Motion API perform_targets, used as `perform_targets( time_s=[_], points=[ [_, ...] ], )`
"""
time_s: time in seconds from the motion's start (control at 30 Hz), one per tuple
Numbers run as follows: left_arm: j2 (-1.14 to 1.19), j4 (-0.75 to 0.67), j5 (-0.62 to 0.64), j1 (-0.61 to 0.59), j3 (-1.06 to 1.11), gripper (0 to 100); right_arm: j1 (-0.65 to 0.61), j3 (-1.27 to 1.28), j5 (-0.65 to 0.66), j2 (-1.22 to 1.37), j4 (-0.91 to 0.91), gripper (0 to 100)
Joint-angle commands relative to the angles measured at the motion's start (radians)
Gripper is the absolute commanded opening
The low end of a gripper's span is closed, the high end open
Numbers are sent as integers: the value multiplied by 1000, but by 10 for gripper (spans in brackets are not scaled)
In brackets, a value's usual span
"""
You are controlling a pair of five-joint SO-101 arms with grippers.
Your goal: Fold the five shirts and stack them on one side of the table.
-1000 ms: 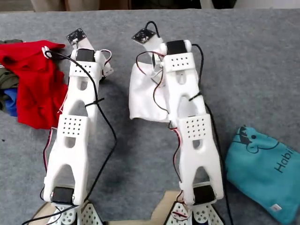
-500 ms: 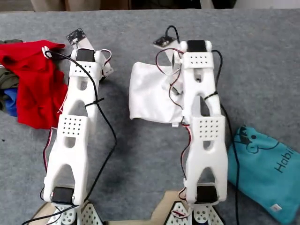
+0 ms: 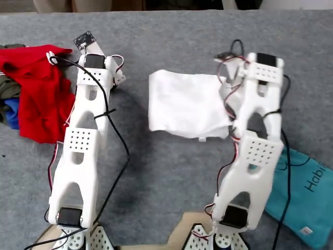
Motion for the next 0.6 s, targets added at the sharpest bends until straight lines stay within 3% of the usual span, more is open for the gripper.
perform_targets(
  time_s=[0.0, 0.23, 0.57],
  points=[
    [-15, -15, 5, -9, -48, 20, 39, -48, 21, -93, -31, 5],
    [-15, -15, 5, 8, -48, 20, -73, -292, 17, -97, 110, 5],
    [-15, -15, 5, 6, -48, 20, -240, -387, -38, -10, -5, 5]
  ],
)
